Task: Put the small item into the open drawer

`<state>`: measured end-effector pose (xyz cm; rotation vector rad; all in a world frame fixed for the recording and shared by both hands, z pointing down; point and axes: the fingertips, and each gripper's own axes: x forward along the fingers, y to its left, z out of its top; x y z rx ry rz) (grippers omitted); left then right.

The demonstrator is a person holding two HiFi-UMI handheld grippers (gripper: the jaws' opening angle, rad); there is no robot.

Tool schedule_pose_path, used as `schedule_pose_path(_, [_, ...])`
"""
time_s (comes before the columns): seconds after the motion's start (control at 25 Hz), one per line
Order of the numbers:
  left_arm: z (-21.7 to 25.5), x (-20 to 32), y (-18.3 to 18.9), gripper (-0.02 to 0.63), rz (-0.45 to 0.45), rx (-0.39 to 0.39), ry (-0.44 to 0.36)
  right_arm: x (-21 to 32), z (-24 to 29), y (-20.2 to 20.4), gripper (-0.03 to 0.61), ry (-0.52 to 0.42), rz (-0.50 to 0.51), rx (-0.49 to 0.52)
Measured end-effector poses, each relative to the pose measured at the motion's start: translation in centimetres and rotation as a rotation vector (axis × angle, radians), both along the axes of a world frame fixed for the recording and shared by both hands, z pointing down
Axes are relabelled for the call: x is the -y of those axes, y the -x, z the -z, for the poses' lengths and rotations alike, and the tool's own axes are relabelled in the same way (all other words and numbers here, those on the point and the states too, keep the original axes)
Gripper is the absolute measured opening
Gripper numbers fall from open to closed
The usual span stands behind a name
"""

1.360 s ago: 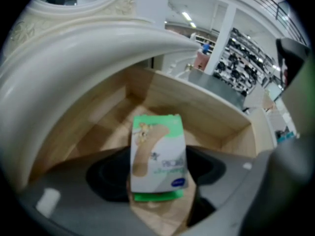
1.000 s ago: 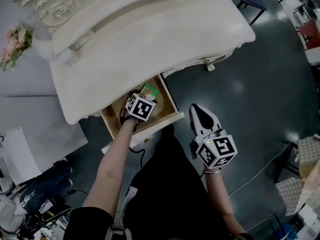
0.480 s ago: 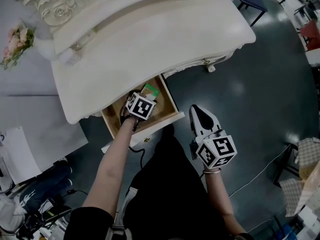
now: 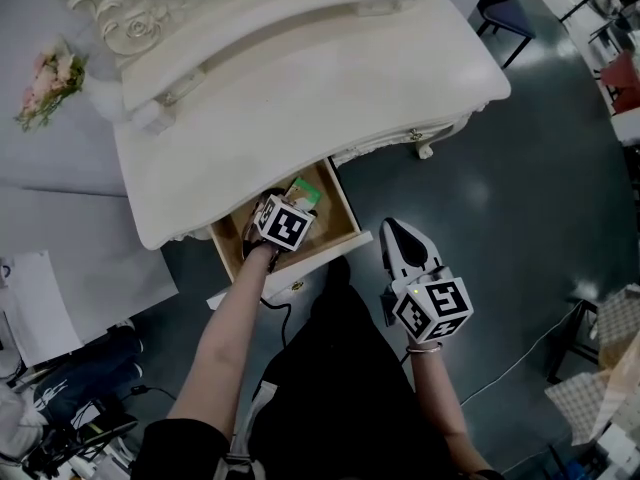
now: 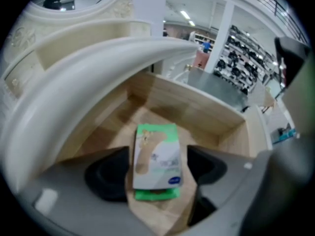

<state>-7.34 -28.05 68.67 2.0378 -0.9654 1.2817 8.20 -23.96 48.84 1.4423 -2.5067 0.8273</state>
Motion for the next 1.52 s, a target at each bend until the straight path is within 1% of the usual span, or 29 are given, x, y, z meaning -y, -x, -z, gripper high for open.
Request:
schedule_pose_path(0.12, [1.4,0.0,0.0,0.367,0.011,-0.023,-0.028,-0.3,0.3,0.1,0.005,-0.008,0.003,0.002])
schedule_pose_path(0.28, [4.8,-0.3,-0.8,0.345,0.027,-0.085,-0.084,-0.5,1.0,0.4,0.005,-0.026,0.01,0.005])
schedule_pose_path(0.48, [8.9,-1.0,-1.4,0.294,0.037,-0.134,-0.171,-1.0,2.2,1.1,0.005,-0.057,0.031,0.011])
schedule_pose_path(0.6, [11.4,-1.2,-1.2,0.248,0.053,-0.156,-0.247,-1.3,3.0,1.6,0.005,-0.081,0.044,0.01])
schedule_pose_path(0.84, [16.7,-2.4,0.3,0.158,0.13,-0.211,-0.392,-2.4,4.5,2.1,0.005,-0.123,0.054,0.003])
schedule_pose_path(0.96, [19.0,-3.3,1.1,0.136,0.16,-0.239,-0.451,-3.1,5.1,2.2,0.005,-0.14,0.059,-0.004])
schedule_pose_path(1.16, [22.1,-5.3,2.3,0.1,0.198,-0.282,-0.521,-4.4,6.4,2.7,0.005,-0.172,0.063,-0.009])
schedule_pose_path(1.52, [25.9,-8.9,5.0,0.038,0.26,-0.316,-0.632,-7.0,8.5,3.7,0.005,-0.23,0.062,-0.015])
